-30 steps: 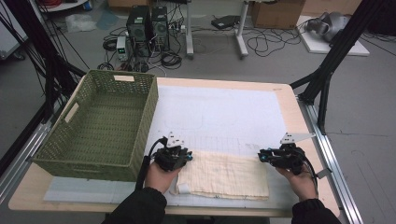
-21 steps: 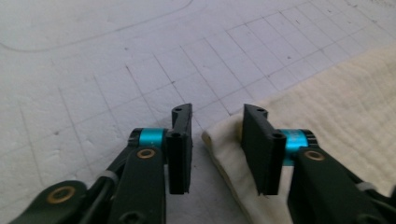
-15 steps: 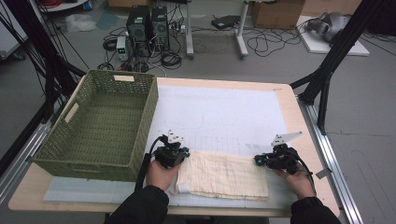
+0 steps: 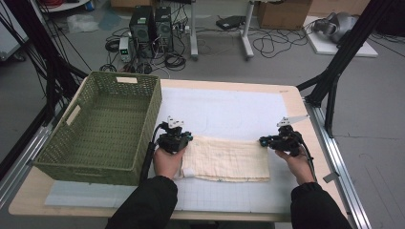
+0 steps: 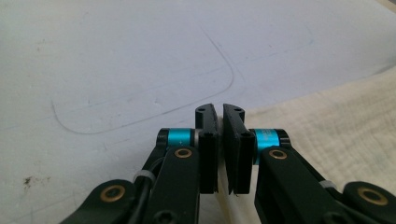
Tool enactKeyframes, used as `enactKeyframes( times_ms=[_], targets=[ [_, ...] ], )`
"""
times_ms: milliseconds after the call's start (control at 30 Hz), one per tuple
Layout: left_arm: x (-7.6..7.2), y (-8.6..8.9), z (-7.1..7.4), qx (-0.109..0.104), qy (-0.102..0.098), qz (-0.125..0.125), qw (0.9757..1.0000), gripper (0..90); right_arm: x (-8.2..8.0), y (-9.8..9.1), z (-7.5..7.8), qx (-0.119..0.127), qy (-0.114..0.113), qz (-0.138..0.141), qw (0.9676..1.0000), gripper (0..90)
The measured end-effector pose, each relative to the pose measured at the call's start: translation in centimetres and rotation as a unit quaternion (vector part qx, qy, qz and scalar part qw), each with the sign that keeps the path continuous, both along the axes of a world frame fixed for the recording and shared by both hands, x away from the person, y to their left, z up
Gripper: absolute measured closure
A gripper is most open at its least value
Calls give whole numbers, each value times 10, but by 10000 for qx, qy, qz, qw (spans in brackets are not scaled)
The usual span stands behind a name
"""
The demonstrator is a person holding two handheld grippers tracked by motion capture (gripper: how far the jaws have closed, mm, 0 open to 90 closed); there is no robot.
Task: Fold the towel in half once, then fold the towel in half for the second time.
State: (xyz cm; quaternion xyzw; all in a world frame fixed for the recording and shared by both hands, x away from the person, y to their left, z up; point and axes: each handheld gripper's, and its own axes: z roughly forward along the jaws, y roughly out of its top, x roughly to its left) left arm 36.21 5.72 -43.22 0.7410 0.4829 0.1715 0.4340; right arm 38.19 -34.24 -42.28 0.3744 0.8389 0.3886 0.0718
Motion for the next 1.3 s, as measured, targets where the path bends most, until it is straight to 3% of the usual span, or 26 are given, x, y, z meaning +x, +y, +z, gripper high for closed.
enactKeyframes(
  times_ms=[100,167,200,300,367,467,567,800,1033,1300],
  targets=[
    [-1,0,1,44,-110,6,9999,734,1,-1,-2,104,89,43,9999,654],
    [0,3,6,-126,-83,20,9999,695,0,-3,0,238,61,64,9997,630],
    [1,3,8,-122,-82,-6,9999,682,-1,-4,4,260,-43,16,9997,601],
    [5,1,20,-128,-167,-97,9997,668,0,-8,13,460,52,-25,9989,542],
    [6,0,27,-122,-270,-146,9995,661,1,-8,18,444,-15,-14,9990,531],
    [10,-1,30,-127,-237,-253,9993,648,3,-9,21,372,-5,-38,9993,520],
    [12,-1,26,1,-112,-300,9995,641,5,-9,18,319,65,-36,9995,517],
    [13,2,18,22,13,-306,9995,641,7,-5,12,168,174,-16,9997,530],
    [14,-4,10,194,184,-349,9990,597,8,-5,4,92,261,-26,9996,547],
    [22,-6,-6,514,670,-263,9961,592,8,-6,-7,-6,423,-23,9991,607]
  ],
)
